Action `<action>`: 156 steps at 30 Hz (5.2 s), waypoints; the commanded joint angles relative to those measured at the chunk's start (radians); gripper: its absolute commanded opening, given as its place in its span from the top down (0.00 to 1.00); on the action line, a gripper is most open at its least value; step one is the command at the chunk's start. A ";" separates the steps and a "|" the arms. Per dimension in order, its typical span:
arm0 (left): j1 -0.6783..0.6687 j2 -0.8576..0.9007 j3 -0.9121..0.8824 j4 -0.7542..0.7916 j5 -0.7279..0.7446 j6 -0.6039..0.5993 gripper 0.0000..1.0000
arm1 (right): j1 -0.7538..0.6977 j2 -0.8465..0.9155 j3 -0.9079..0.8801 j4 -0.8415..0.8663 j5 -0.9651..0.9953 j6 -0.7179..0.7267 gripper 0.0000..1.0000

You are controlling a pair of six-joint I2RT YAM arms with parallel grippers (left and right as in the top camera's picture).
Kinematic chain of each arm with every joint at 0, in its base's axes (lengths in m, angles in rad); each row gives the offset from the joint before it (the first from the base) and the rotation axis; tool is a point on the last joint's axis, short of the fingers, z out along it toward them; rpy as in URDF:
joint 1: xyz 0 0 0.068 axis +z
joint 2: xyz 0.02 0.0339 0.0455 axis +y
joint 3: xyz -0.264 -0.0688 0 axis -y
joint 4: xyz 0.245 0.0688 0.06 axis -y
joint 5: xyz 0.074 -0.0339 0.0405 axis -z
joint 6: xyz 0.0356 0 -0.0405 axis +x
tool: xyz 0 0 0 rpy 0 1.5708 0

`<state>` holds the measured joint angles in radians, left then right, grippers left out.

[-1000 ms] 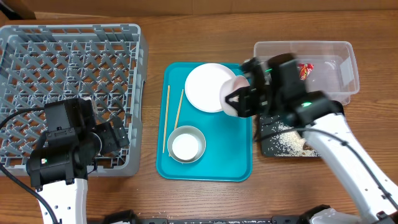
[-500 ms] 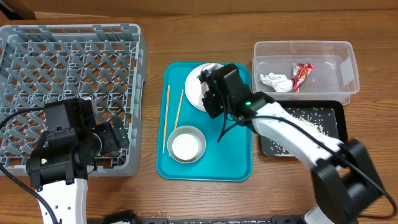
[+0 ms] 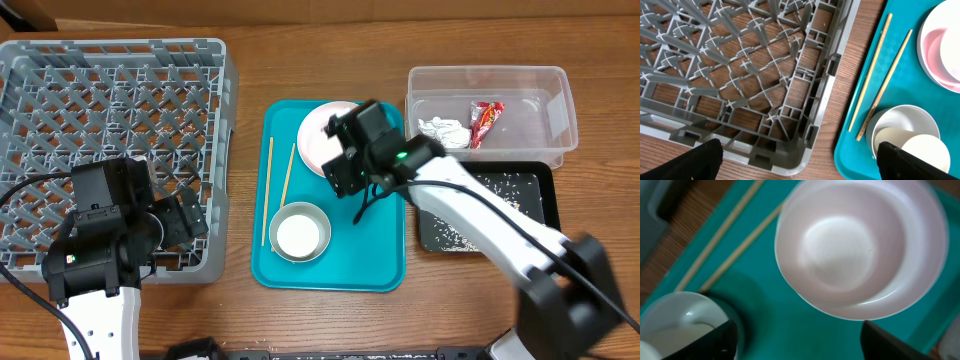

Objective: Sort waste into correct bins and load items into the dishwasher

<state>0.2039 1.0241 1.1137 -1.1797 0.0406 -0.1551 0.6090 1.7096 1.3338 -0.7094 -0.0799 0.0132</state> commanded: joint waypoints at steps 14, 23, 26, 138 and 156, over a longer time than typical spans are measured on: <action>0.002 0.002 0.018 0.002 0.038 -0.003 0.00 | 0.150 -0.016 -0.024 -0.145 -0.175 0.339 0.29; 0.002 0.002 0.018 0.003 0.038 -0.003 0.00 | 0.197 0.127 -0.038 -0.141 -0.176 0.381 0.65; 0.002 0.002 0.018 0.003 0.039 -0.003 0.00 | 0.187 0.122 -0.024 -0.150 -0.175 0.381 0.89; 0.328 0.553 0.122 0.116 0.066 -0.015 0.00 | -0.543 -0.205 0.148 -0.599 -0.243 0.186 0.21; -0.348 0.358 0.195 0.059 0.168 -0.003 0.00 | -0.681 -0.210 0.148 -0.658 -0.202 0.169 0.00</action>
<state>-0.0296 1.3518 1.3048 -1.1217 0.1719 -0.1734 -0.0238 1.5177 1.4548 -1.3701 -0.3065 0.1875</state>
